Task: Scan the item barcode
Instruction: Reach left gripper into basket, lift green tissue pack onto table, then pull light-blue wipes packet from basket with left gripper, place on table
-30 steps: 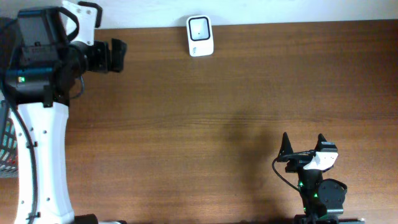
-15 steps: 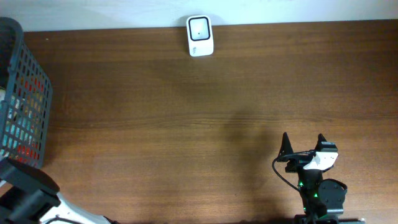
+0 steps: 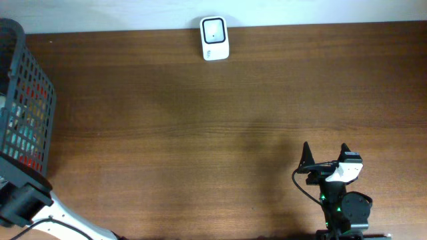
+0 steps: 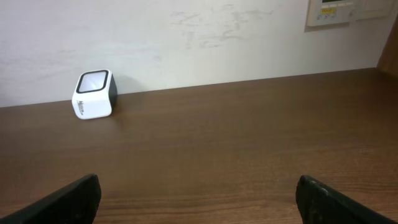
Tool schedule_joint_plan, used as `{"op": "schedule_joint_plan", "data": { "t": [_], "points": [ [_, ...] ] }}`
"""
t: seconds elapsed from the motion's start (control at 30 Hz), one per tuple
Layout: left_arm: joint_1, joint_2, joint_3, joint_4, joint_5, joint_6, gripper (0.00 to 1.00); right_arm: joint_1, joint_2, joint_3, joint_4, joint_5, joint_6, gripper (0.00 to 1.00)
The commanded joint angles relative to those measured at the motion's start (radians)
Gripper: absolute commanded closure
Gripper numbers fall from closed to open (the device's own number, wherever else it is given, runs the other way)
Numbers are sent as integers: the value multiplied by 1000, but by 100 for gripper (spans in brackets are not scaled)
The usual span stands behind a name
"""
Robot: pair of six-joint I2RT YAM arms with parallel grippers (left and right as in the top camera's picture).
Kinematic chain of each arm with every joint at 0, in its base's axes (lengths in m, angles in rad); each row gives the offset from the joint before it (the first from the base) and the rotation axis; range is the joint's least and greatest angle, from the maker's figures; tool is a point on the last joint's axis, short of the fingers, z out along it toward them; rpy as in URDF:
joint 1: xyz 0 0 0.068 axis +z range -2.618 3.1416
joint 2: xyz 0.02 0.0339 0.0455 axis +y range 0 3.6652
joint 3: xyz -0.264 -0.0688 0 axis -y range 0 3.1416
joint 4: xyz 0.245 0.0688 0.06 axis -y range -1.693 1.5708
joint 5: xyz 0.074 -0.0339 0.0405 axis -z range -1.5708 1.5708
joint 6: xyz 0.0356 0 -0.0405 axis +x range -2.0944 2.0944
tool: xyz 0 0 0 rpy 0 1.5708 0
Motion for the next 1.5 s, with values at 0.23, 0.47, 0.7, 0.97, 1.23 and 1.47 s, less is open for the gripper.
{"op": "schedule_joint_plan", "data": {
  "t": [0.23, 0.47, 0.7, 0.97, 1.23, 1.47],
  "points": [
    [2, -74, 267, -151, 143, -110, 100, 1, -6, -8, -2, -1, 3, 1],
    [-387, -468, 358, -426, 269, -136, 100, 1, -6, -8, -2, -1, 3, 2],
    [-986, -372, -179, -356, 277, -366, 100, 1, -6, -8, -2, -1, 3, 1],
    [-1213, -370, -721, 262, 264, -553, 100, 1, -6, -8, -2, -1, 3, 1],
    [-954, -428, -177, -113, 180, -244, 18, 1, -6, -8, -2, -1, 3, 1],
    [-170, -407, 160, -344, 180, -418, 8, 1, -6, -8, -2, -1, 3, 1]
  ]
}}
